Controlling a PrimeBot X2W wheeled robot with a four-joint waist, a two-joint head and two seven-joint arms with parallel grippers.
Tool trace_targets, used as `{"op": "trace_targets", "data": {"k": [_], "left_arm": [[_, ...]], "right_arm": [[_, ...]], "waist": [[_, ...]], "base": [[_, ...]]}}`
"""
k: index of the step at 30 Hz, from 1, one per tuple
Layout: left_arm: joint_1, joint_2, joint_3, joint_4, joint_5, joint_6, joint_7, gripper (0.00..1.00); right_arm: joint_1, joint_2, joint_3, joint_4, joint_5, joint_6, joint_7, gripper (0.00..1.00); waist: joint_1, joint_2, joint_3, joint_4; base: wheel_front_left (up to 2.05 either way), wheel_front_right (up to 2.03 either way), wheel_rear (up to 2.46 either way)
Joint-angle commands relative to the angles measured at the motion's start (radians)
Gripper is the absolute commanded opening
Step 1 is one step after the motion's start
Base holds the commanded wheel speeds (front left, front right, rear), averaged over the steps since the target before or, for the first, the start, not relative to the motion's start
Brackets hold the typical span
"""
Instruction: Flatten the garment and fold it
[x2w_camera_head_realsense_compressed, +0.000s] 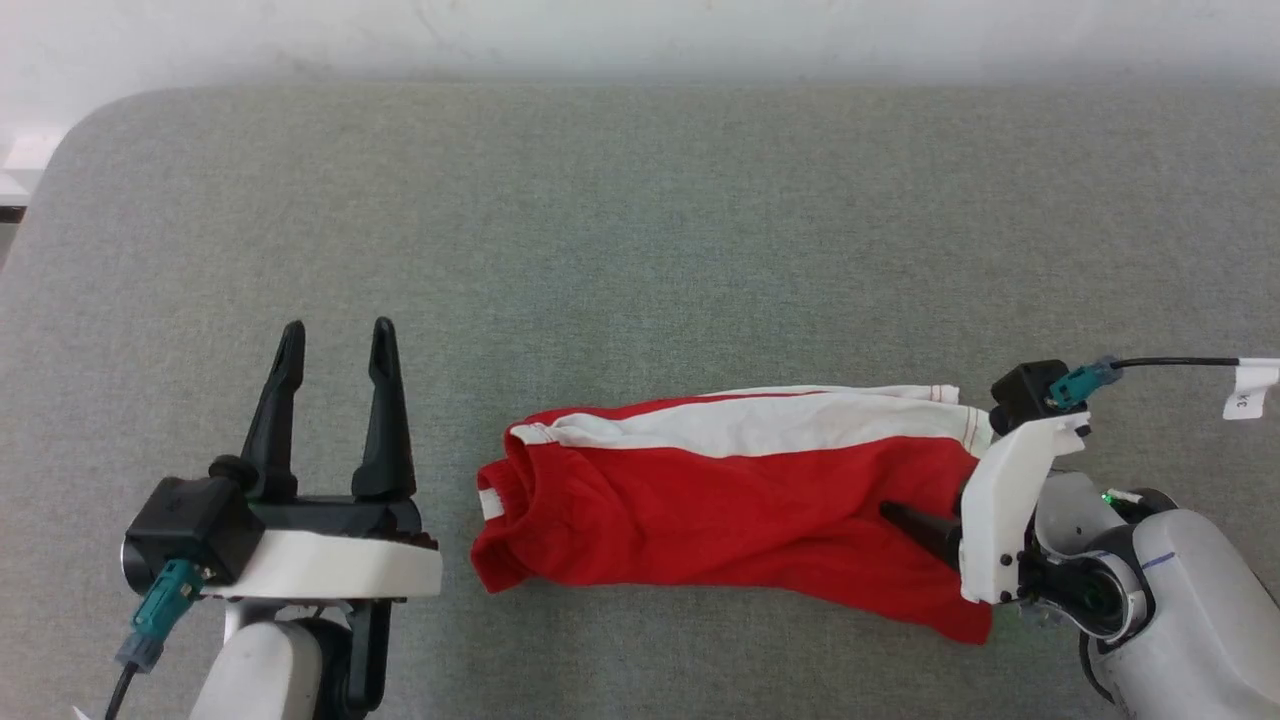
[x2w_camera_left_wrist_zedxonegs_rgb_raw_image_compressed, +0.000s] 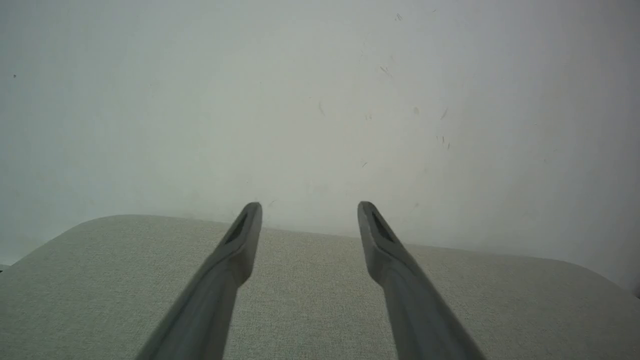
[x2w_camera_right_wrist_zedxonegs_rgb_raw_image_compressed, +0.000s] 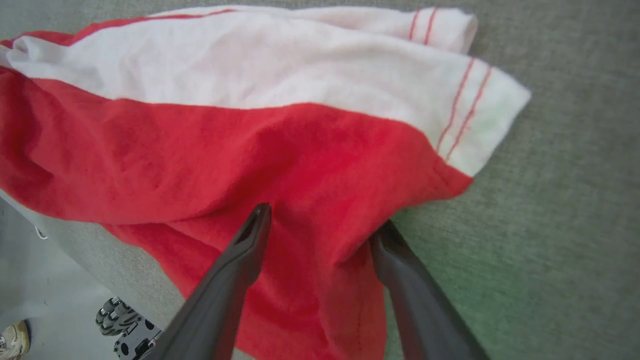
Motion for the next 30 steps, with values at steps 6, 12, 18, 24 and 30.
{"op": "trace_targets", "data": {"k": [6,12,18,24,30], "left_arm": [[0.014,-0.035,0.036,0.020,0.032,-0.033,-0.006,1.00],[0.015,-0.060,0.060,0.033,0.057,-0.062,-0.006,1.00],[0.023,-0.077,0.083,0.039,0.076,-0.087,-0.006,1.00],[0.034,-0.092,0.098,0.047,0.091,-0.102,-0.006,1.00],[0.056,-0.103,0.116,0.051,0.099,-0.111,-0.006,1.00]], "right_arm": [[-0.019,-0.036,0.040,0.069,-0.004,-0.001,-0.003,0.00],[-0.028,-0.087,0.020,0.116,-0.005,-0.001,-0.015,0.00],[-0.032,-0.166,-0.066,0.173,-0.039,-0.001,-0.019,0.00],[-0.046,-0.205,-0.170,0.225,-0.166,-0.001,-0.045,0.00],[-0.040,-0.206,-0.118,0.114,-0.231,-0.001,0.030,0.00]], "waist": [[-0.0001,0.0000,-0.003,-0.001],[-0.0001,0.0000,-0.011,-0.014],[-0.0001,0.0000,-0.024,-0.023],[-0.0001,0.0000,-0.037,-0.029],[-0.0001,0.0000,-0.070,-0.042]], "base": [[0.00,0.00,0.00],[0.00,0.00,0.00],[0.00,0.00,0.00],[0.00,0.00,0.00],[0.00,0.00,0.00]]}}
